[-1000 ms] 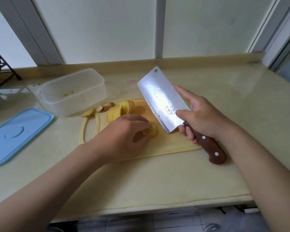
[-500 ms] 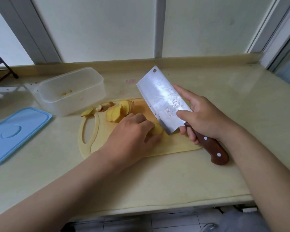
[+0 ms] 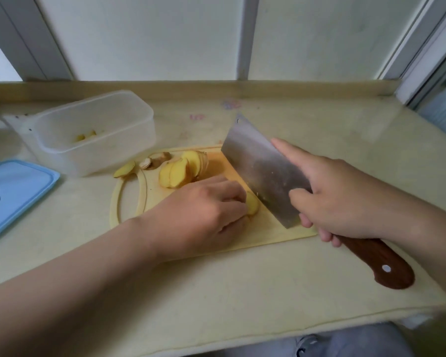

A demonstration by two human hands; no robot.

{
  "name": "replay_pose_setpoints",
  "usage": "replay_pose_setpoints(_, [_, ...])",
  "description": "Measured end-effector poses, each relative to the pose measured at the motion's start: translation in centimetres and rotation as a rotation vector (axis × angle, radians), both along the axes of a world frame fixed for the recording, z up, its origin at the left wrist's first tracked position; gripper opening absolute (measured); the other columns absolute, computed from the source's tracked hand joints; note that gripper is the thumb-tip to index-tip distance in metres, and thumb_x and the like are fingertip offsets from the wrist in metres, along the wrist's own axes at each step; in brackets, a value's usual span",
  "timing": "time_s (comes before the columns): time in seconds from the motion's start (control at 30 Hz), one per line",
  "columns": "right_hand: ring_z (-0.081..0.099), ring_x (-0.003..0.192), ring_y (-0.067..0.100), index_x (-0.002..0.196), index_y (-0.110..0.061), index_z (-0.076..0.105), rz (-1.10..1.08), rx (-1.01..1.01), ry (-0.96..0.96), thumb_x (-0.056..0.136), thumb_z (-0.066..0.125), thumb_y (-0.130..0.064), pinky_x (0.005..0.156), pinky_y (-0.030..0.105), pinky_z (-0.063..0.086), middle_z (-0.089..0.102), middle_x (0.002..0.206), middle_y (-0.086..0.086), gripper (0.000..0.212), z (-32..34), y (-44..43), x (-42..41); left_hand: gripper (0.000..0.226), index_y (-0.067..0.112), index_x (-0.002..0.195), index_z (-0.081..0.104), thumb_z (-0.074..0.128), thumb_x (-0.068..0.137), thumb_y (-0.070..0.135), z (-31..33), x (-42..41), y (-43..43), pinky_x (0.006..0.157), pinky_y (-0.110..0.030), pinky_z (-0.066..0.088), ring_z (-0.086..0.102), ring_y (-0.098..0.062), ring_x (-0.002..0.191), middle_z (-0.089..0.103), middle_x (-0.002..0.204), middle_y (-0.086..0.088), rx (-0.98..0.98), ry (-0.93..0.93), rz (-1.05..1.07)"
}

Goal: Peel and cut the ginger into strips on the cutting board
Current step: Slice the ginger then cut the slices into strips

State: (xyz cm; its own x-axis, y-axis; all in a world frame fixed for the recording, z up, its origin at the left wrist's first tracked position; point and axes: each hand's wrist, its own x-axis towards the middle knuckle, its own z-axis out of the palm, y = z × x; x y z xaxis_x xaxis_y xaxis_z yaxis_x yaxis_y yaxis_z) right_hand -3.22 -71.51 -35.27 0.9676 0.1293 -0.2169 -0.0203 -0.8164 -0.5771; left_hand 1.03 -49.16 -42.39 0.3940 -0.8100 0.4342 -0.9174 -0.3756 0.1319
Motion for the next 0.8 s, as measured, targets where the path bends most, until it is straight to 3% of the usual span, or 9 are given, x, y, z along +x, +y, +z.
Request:
replay_pose_setpoints(0.17, [0.07,0.046,0.021,0.136,-0.085,-0.01,-0.009,-0.087,0.032,0.099,0.045,-0.014,0.05,0.038,0.062,0.072,0.066,0.007,0.097,0.5,0.7,-1.0,0.023,0.001,0.1,0.073,0.058,0.099,0.019,-0.6,-0.1,0.8,0.078,-0.039,0.053,0.063,-0.032,0.086,0.065,0.105,-0.015,-0.027,0.027,-0.055])
replay_pose_setpoints(0.23, [0.068,0.045,0.018,0.136,-0.083,-0.017,-0.022,-0.1,0.041,0.102,0.045,-0.016,0.051,0.035,0.062,0.071,0.059,-0.001,0.098,0.5,0.8,-1.2,0.024,0.0,0.103,0.073,0.058,0.099,0.018,-0.6,0.0,1.1,0.081,-0.038,0.053,0.063,-0.031,0.087,0.064,0.107,-0.016,-0.029,0.032,-0.063])
replay_pose_setpoints(0.53, [0.067,0.044,0.018,0.139,-0.085,-0.006,-0.021,-0.12,0.026,0.103,0.046,-0.015,0.048,0.03,0.059,0.068,0.054,0.0,0.094,1.1,1.0,-1.1,0.036,-0.005,0.104,0.069,0.045,0.102,0.021,-0.2,-0.4,-0.1,0.082,-0.042,0.052,0.059,-0.033,0.087,0.061,0.105,-0.019,0.035,0.0,-0.046])
replay_pose_setpoints(0.67, [0.073,0.055,0.021,0.136,-0.086,-0.01,-0.033,-0.138,0.012,0.103,0.045,-0.017,0.052,0.037,0.063,0.068,0.054,0.0,0.094,0.9,1.2,-1.7,0.037,-0.005,0.114,0.068,0.045,0.103,0.022,-0.4,-0.4,0.3,0.084,-0.041,0.052,0.06,-0.033,0.091,0.06,0.109,-0.018,0.048,0.03,-0.033])
replay_pose_setpoints(0.8, [0.069,0.055,0.032,0.135,-0.088,-0.006,-0.044,-0.133,-0.085,0.1,0.048,-0.016,0.053,0.051,0.06,0.066,0.057,0.016,0.097,0.2,0.9,-2.2,0.037,-0.003,0.122,0.066,0.048,0.101,0.023,-0.6,-0.3,1.1,0.089,-0.038,0.052,0.065,-0.032,0.101,0.064,0.117,-0.018,0.057,0.07,-0.06])
